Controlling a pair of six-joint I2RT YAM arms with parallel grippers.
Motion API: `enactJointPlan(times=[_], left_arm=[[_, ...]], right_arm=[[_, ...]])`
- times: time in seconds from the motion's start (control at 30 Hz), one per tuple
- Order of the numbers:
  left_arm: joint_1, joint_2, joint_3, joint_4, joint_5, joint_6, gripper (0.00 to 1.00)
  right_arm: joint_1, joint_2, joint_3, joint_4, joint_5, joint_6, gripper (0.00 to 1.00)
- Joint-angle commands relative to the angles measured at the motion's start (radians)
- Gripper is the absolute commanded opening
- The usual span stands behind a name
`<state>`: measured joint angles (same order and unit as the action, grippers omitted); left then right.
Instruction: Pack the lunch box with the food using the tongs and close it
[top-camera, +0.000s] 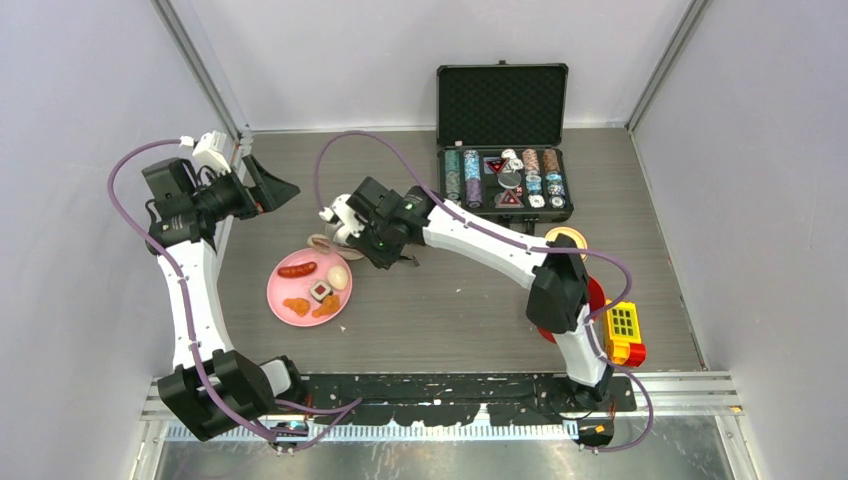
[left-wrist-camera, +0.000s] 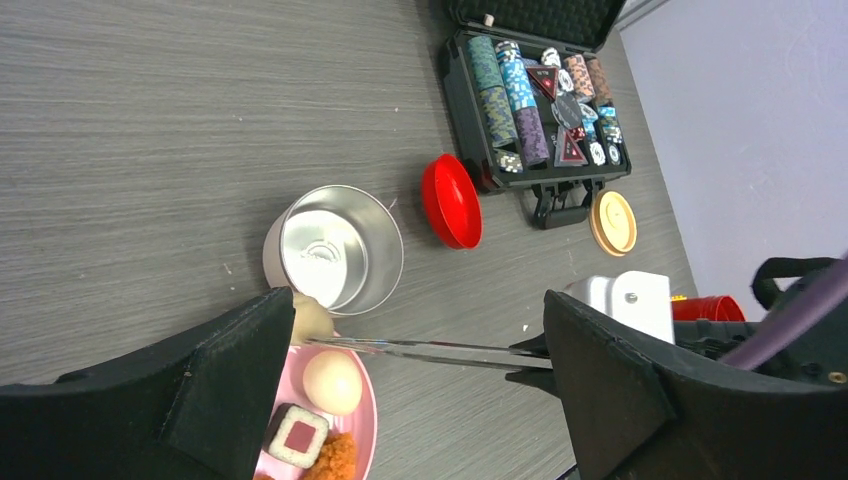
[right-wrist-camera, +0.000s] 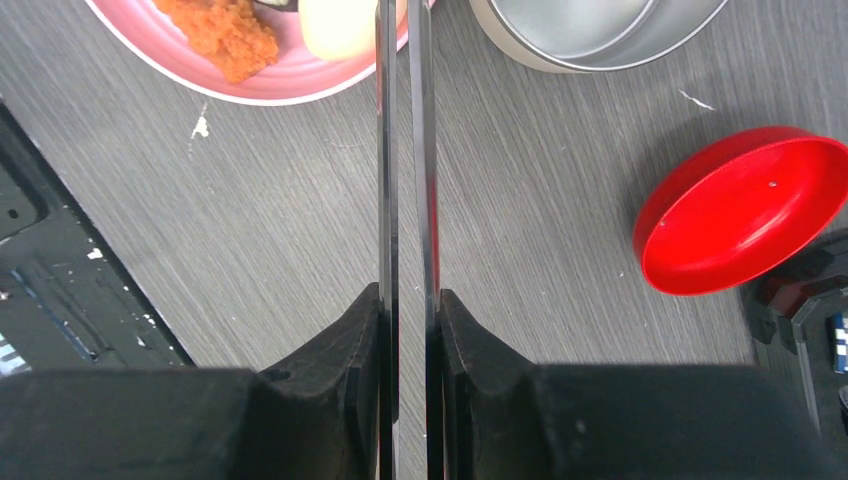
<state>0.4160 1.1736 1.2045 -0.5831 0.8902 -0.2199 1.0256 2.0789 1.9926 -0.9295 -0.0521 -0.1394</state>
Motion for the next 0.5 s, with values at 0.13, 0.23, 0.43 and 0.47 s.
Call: enactJointPlan(times=[0.13,0.23,0.43,0.47], left_arm=[[0.011,-0.006,-0.012,0.06,0.035,-0.027,0.97],[0.011,-0.006,-0.014,0.06,0.037,-0.027,0.97],[0.011,-0.002,-0.018,0.073,0.042,-0.035,0.97],[0.011,-0.003,-0.02,0.078,0.044,-0.037,0.97]], right_arm=[[-0.011,-0.152,0.004,0.026,-0.025,0.016,0.01],[-0.048,-0.174,-0.027,0.037,-0.044,0.026,0.01],[-0.155,-0.195,-0.099,0.058,-0.176,0.091,0.01],[-0.166,-0.194,-0.111,0.059,-0.189,0.097,0.0]])
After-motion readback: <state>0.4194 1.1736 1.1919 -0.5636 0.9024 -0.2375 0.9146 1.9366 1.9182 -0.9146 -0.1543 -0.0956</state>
